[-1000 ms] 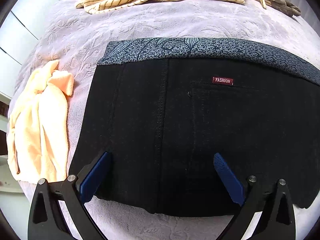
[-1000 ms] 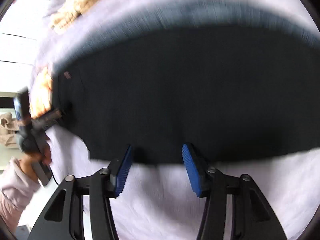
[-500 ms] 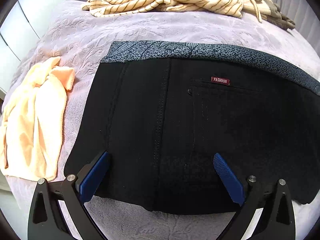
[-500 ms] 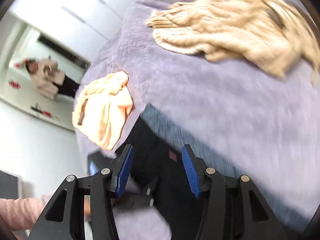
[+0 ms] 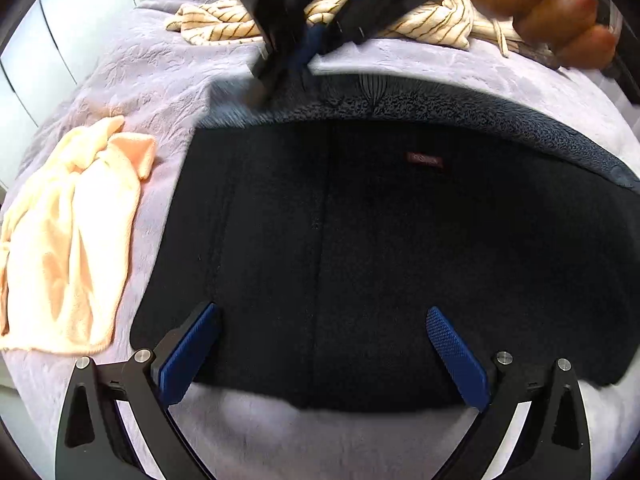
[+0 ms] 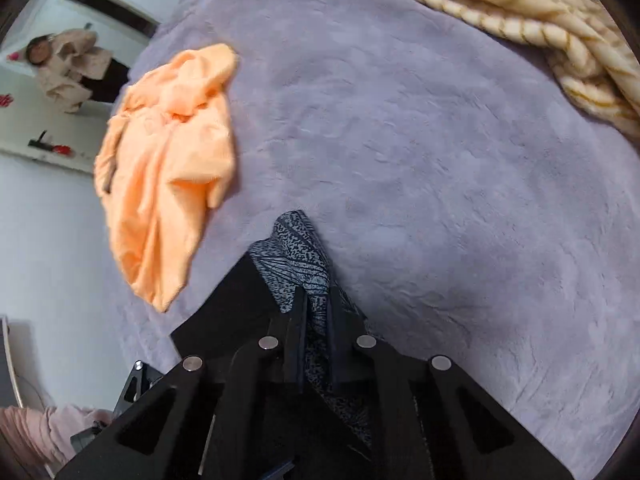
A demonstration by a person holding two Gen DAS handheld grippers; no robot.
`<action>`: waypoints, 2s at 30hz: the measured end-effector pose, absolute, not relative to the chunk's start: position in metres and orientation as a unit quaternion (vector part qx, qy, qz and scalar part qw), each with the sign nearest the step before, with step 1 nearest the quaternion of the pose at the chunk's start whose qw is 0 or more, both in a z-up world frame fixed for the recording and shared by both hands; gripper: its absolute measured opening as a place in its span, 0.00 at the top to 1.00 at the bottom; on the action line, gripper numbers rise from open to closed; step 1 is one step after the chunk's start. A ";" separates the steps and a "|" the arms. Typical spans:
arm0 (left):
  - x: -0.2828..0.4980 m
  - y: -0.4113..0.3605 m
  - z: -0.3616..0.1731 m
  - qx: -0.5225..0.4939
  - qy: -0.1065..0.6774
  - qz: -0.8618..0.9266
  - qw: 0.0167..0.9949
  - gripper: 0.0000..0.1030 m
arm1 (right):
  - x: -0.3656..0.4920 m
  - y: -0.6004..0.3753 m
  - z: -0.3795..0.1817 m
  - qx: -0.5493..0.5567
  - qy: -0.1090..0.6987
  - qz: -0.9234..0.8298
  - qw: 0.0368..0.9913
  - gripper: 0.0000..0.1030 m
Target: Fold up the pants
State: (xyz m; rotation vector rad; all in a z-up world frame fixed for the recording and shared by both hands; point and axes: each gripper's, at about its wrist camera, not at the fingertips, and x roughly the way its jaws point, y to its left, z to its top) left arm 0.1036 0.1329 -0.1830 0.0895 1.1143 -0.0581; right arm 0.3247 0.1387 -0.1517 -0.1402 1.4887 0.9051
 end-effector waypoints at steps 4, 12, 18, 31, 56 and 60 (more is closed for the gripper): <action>0.084 0.125 -0.183 0.077 0.513 -0.034 0.854 0.00 | 0.317 0.144 -0.132 -0.086 0.629 0.435 0.638 0.91; 0.111 0.145 -0.140 0.050 0.510 -0.009 0.859 0.00 | 0.325 0.116 -0.144 -0.046 0.646 0.349 0.677 0.83; 0.136 0.170 -0.188 0.000 0.575 0.028 0.818 0.00 | 0.289 0.063 -0.140 0.012 0.658 0.318 0.682 0.83; 0.088 0.158 -0.155 0.015 0.595 0.049 0.802 0.00 | 0.211 -0.050 -0.115 0.054 0.666 0.182 0.722 0.34; -0.003 -0.065 -0.076 0.100 0.659 -0.090 0.740 0.00 | 0.022 -0.233 -0.098 0.208 0.701 0.011 0.682 0.18; 0.005 -0.088 -0.072 0.113 0.668 -0.079 0.731 0.00 | 0.006 -0.258 -0.103 0.231 0.702 0.001 0.673 0.18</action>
